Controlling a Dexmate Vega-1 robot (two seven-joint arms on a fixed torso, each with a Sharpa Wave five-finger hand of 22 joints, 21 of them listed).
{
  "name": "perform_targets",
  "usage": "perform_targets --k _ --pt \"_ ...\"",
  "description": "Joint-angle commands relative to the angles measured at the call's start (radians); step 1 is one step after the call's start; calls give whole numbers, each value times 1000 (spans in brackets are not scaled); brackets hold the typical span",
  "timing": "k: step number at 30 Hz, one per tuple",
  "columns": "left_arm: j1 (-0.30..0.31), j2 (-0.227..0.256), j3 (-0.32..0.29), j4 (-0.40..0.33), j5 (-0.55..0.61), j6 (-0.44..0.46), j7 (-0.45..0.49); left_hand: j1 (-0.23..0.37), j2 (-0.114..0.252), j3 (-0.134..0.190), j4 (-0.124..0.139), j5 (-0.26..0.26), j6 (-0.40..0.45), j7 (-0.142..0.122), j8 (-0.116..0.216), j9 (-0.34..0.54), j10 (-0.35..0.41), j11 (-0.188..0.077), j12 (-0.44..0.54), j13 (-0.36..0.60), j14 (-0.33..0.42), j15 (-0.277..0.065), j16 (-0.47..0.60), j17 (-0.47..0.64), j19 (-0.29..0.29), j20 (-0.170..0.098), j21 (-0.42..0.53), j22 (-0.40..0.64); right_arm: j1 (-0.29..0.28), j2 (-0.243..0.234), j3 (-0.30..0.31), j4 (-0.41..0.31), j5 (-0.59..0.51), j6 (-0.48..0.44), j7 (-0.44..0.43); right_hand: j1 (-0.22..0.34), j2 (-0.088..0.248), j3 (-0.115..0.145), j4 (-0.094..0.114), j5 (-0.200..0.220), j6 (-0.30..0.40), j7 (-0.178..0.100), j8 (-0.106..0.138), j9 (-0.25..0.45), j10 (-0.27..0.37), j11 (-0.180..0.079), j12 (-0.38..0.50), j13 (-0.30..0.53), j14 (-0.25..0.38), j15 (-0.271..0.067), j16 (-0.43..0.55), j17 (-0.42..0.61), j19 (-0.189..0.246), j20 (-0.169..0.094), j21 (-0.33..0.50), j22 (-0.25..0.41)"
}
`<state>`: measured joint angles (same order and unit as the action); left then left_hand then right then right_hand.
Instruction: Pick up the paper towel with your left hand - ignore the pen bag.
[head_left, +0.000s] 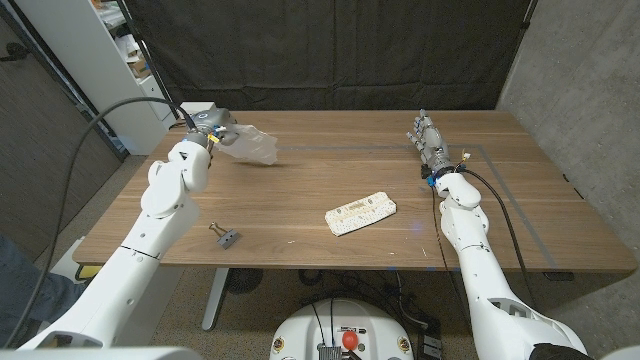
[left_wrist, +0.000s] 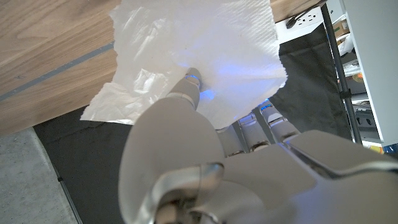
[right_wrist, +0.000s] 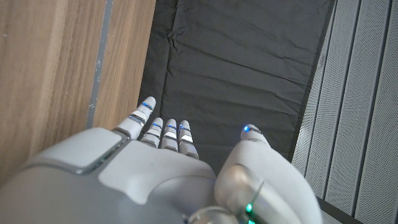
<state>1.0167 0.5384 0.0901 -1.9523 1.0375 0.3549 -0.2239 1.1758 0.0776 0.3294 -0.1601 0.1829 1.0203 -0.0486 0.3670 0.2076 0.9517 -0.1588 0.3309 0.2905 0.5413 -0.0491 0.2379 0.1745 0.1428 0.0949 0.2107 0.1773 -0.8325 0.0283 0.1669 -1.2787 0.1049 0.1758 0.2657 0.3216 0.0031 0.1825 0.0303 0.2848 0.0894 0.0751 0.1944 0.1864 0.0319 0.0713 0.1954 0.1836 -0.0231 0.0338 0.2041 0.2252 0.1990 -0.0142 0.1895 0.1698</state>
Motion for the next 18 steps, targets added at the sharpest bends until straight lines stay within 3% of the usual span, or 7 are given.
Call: perform_targets --k 1,18 --pt "15 4 -18 -44 14 -7 -3 12 4 -4 2 2 2 3 5 3 5 3 -5 7 12 -39 0 2 6 8 0 2 4 1 -2 11 5 8 4 -2 9 -4 -2 -2 8 6 2 2 0 9 -2 3 3 6 8 3 -1 1 2 2" --pt "5 -2 -39 -70 4 -32 -16 13 4 -14 4 2 9 -2 9 4 14 0 -6 19 18 -37 -3 2 9 11 -2 2 -10 -6 0 -29 3 -12 3 0 11 -5 -4 -1 8 7 2 2 1 8 -1 3 5 6 9 3 0 1 3 1"
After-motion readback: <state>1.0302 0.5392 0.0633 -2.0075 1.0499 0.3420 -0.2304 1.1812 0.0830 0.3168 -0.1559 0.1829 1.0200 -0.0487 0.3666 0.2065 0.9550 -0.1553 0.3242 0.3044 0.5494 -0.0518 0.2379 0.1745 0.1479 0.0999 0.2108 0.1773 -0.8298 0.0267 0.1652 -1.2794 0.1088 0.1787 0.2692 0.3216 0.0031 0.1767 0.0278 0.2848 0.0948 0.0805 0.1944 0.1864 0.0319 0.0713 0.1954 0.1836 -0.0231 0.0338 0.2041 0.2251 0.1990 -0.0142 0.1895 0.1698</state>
